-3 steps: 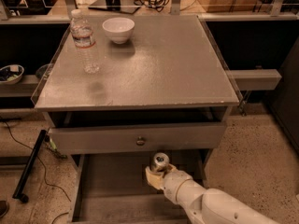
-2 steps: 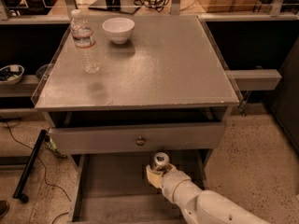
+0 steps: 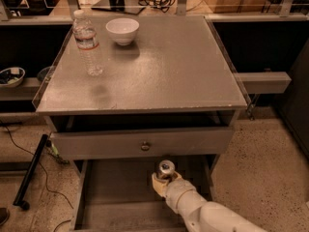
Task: Place redbull can into middle drawer
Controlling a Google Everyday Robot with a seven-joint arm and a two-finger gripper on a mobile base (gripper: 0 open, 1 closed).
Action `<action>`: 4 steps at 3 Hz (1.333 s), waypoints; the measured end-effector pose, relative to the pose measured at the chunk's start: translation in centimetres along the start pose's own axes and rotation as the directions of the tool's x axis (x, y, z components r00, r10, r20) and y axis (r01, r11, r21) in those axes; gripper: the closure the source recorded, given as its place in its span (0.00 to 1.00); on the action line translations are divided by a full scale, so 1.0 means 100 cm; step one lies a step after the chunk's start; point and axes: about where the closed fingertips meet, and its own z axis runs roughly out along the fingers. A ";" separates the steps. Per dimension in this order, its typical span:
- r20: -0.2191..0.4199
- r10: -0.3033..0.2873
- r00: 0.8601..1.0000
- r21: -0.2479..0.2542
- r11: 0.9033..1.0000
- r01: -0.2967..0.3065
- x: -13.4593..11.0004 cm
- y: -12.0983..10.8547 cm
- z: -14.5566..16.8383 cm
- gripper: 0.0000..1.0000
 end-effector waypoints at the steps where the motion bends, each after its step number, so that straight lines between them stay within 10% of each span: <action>1: 0.012 -0.010 1.000 0.067 0.998 0.009 0.015 -0.006 0.006 1.00; 4: -0.013 -0.005 1.000 0.229 0.973 0.008 0.048 -0.025 0.031 1.00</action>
Offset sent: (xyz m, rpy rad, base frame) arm -0.0008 -0.0074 -0.0545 -0.0920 -0.0145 -0.1880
